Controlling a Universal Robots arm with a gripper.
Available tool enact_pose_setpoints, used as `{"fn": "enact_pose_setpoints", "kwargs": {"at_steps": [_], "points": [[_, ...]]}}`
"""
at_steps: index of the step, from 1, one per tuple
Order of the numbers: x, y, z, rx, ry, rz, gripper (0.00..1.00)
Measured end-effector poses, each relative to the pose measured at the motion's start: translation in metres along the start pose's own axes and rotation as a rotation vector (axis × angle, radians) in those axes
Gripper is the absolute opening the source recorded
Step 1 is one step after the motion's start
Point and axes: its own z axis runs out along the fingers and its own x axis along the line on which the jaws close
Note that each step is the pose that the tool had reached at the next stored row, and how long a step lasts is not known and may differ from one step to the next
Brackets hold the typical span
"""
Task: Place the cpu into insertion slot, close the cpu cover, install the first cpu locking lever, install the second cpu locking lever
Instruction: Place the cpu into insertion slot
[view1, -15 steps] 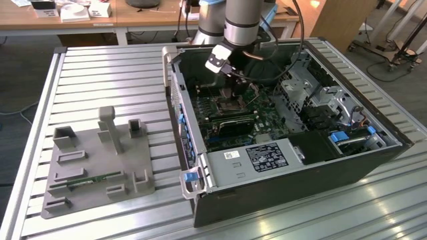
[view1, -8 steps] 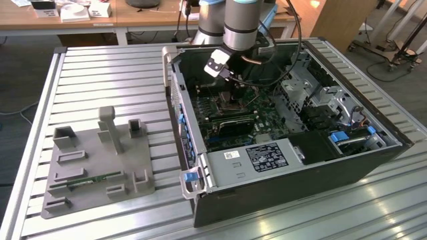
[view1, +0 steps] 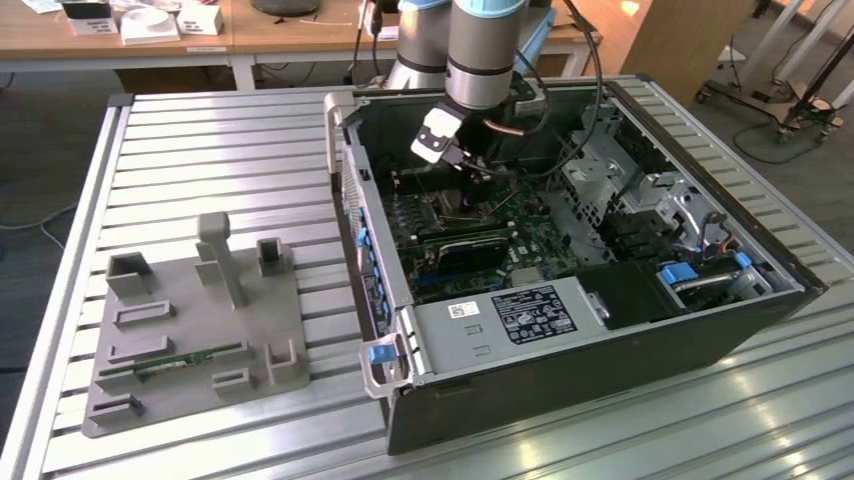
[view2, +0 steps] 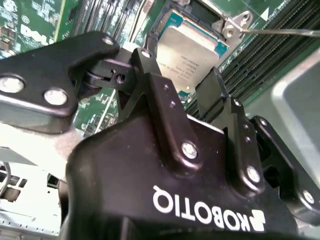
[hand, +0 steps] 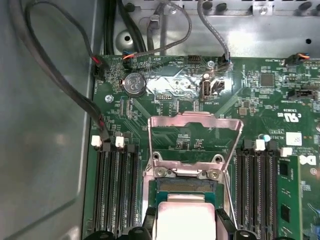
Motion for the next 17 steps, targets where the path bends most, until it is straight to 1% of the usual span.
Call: {"fn": "enact_pose_setpoints", "kwargs": {"at_steps": [3, 6, 12, 17], "points": [[0.0000, 0.0002, 0.0029, 0.0000, 0.0001, 0.000, 0.55], [0.0000, 0.0001, 0.0043, 0.0001, -0.0003, 0.002, 0.55], [0.0000, 0.0001, 0.0064, 0.0005, -0.0026, 0.032, 0.55], [0.0000, 0.0022, 0.0087, 0.0005, -0.0027, 0.035, 0.55]]}}
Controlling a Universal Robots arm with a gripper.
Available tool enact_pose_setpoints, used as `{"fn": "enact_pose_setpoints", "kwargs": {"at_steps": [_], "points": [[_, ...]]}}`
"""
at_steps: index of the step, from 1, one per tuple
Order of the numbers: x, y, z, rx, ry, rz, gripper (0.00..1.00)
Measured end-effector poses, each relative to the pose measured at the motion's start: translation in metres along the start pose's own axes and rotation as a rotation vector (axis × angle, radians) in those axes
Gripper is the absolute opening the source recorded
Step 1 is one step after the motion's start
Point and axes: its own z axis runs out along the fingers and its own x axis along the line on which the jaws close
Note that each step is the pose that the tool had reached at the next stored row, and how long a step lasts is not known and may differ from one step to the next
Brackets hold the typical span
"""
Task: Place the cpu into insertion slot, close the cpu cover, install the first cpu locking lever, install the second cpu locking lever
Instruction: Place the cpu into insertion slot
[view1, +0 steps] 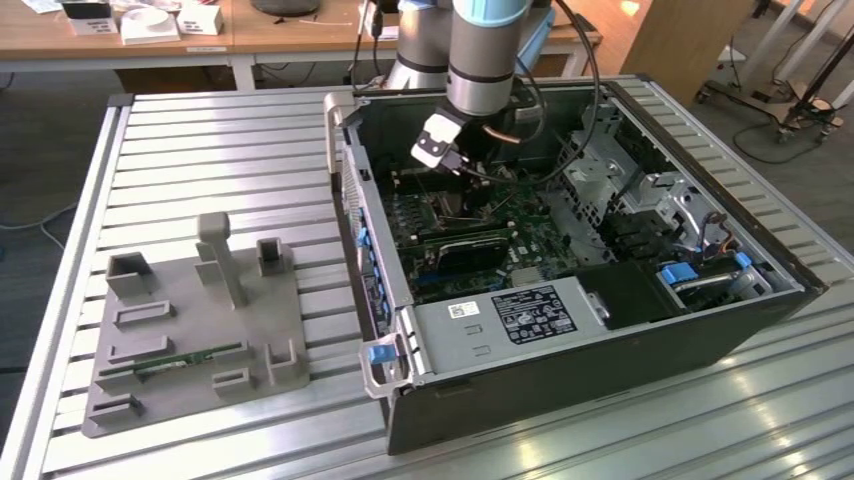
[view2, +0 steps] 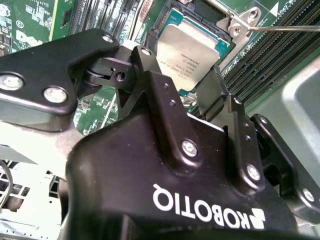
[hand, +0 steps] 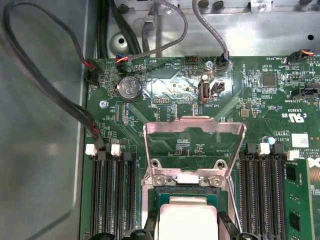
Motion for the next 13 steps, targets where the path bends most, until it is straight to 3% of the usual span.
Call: {"fn": "enact_pose_setpoints", "kwargs": {"at_steps": [13], "points": [[0.0002, -0.0007, 0.0050, 0.0000, -0.0001, 0.001, 0.55]]}}
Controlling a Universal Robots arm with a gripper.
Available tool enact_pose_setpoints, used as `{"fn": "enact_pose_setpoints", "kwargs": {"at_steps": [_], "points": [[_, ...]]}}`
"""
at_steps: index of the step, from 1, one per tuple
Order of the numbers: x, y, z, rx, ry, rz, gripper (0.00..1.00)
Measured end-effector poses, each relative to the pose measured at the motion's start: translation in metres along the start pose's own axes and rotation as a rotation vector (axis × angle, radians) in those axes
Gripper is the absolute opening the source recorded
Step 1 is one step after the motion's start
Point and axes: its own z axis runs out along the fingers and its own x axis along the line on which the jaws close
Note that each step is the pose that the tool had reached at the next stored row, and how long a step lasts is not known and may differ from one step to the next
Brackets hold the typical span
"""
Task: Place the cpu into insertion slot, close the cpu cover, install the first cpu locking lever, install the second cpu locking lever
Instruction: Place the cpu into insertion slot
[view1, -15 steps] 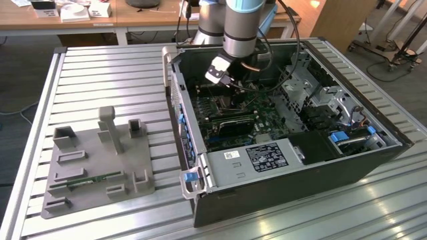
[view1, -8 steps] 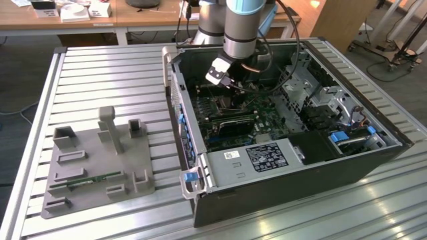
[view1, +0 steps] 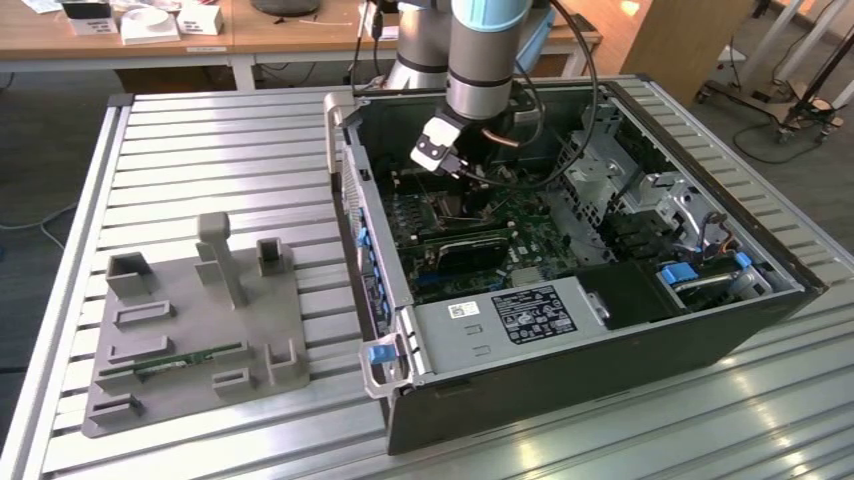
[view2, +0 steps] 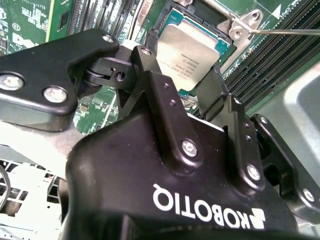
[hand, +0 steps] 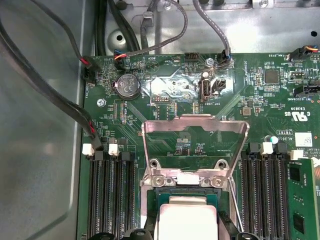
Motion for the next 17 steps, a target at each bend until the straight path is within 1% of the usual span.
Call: {"fn": "enact_pose_setpoints", "kwargs": {"at_steps": [7, 17], "points": [[-0.0001, -0.0003, 0.0025, 0.0006, -0.0004, 0.000, 0.55], [0.0001, -0.0002, 0.0032, -0.0004, 0.0009, 0.000, 0.55]]}}
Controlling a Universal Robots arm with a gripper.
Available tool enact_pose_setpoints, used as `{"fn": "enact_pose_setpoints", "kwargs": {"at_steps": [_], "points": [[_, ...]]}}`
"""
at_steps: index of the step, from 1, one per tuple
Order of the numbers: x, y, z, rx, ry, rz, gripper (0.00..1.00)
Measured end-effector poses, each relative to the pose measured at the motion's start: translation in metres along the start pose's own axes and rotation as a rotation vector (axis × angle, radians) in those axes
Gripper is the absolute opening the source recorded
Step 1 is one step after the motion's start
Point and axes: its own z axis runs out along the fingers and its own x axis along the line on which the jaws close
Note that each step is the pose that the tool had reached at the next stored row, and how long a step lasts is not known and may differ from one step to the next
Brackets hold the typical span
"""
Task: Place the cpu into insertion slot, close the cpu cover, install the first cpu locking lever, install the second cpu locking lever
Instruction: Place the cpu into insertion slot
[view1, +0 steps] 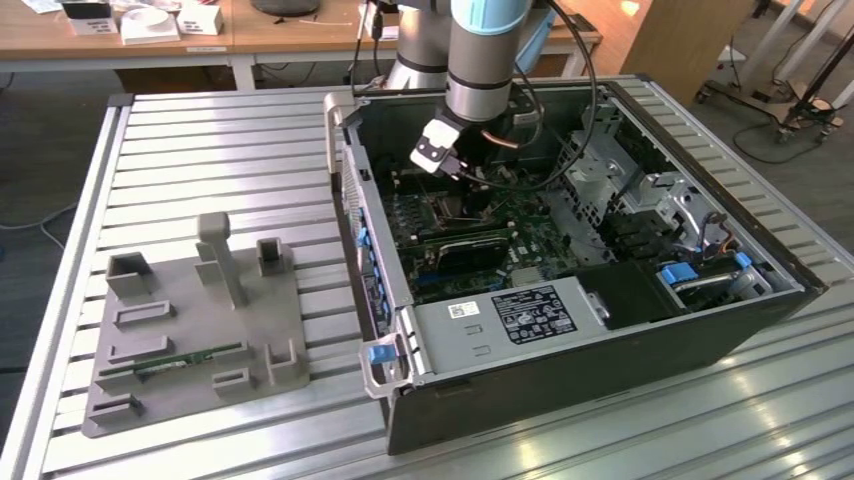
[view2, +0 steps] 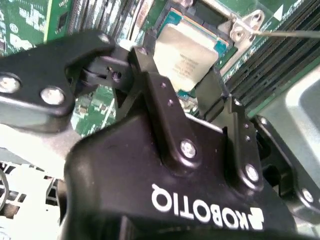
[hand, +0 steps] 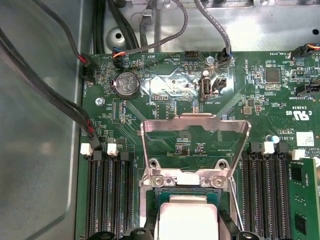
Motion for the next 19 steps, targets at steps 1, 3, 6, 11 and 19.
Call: {"fn": "enact_pose_setpoints", "kwargs": {"at_steps": [1, 3, 6, 11, 19], "points": [[0.0003, 0.0002, 0.0005, -0.0011, 0.0016, 0.000, 0.56], [0.0001, 0.0000, 0.0002, -0.0001, 0.0004, 0.000, 0.62], [-0.0001, -0.0001, -0.0001, 0.0005, -0.0005, 0.000, 0.62], [-0.0001, 0.0000, -0.0014, 0.0005, -0.0004, 0.000, 0.62], [-0.0001, 0.0016, -0.0013, 0.0007, -0.0007, 0.003, 0.60]]}}
